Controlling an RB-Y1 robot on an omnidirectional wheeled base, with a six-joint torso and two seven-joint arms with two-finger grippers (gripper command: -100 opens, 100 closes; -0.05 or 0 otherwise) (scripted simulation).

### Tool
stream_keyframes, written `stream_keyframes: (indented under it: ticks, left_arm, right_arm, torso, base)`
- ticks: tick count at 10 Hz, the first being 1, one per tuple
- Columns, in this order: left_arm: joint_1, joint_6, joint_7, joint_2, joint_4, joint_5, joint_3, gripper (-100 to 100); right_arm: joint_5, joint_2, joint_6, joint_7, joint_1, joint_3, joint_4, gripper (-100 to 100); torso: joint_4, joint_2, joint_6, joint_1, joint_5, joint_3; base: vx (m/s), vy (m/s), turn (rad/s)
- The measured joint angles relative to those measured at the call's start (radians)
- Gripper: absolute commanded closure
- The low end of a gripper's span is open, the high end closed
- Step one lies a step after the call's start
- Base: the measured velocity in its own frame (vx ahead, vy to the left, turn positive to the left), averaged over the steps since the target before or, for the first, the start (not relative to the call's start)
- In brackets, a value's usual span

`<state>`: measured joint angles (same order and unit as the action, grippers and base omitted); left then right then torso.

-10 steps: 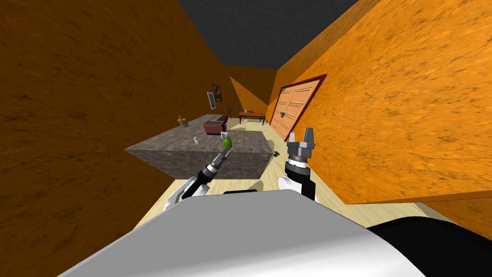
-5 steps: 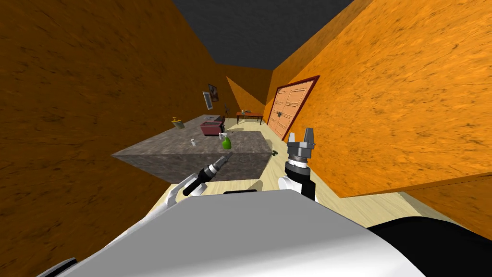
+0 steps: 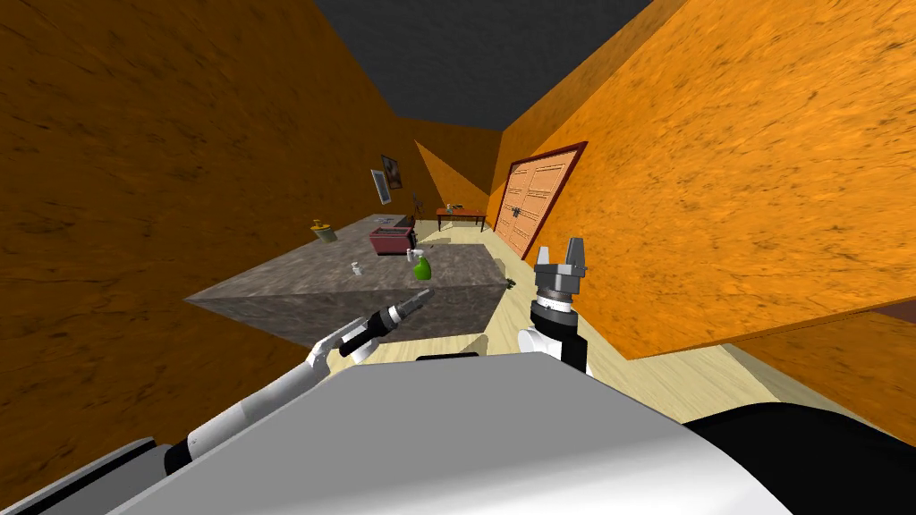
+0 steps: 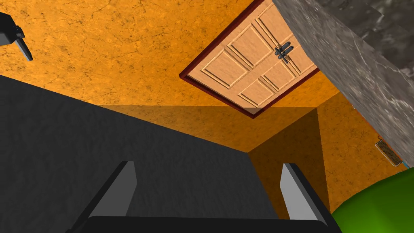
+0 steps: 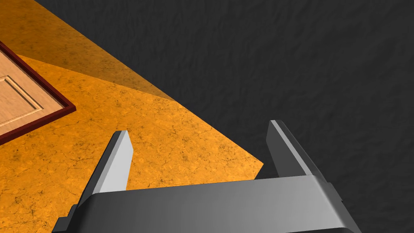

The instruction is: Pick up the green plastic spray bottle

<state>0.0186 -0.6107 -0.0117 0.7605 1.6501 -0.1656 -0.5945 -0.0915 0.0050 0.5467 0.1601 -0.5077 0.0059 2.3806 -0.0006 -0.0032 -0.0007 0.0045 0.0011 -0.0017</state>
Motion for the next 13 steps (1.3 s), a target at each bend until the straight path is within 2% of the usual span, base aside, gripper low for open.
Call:
stream_keyframes:
  ticks: [4,5,6,8,11,13]
  left_arm:
    - [-0.098,-0.04,0.005,0.09,-0.096,-0.054,-0.075,-100]
    - [-0.131,-0.058,0.006,0.114,-0.135,-0.072,-0.098,-100]
    - [-0.145,-0.066,0.006,0.135,-0.142,-0.081,-0.109,-100]
    - [-0.205,-0.087,0.011,0.197,-0.181,-0.122,-0.158,-100]
    - [-0.283,-0.145,0.011,0.285,-0.251,-0.17,-0.213,-100]
    - [-0.339,-0.171,0.01,0.328,-0.292,-0.2,-0.243,-100]
  right_arm:
    - [0.0,0.0,0.0,0.0,0.0,0.0,0.0,0]
    - [0.0,0.0,0.0,0.0,0.0,0.0,0.0,0]
    - [0.0,0.0,0.0,0.0,0.0,0.0,0.0,0]
    - [0.0,0.0,0.0,0.0,0.0,0.0,0.0,0]
    - [0.0,0.0,0.0,0.0,0.0,0.0,0.0,0]
    - [0.0,0.0,0.0,0.0,0.0,0.0,0.0,0]
  torso:
    - [0.0,0.0,0.0,0.0,0.0,0.0]
    - [0.0,-0.001,0.0,0.0,0.0,0.0]
    - [0.0,0.0,0.0,-0.001,0.0,0.0]
    - [0.0,-0.001,0.0,0.0,0.0,0.0]
    - [0.0,-0.002,0.0,-0.002,0.0,-0.001]
    - [0.0,-0.001,0.0,-0.002,-0.001,-0.001]
  base:
    - [0.038,0.06,-0.093]
    - [0.036,0.05,-0.062]
    - [0.034,0.048,-0.122]
    - [0.037,0.064,-0.14]
    - [0.047,0.044,-0.126]
    - [0.05,0.042,-0.137]
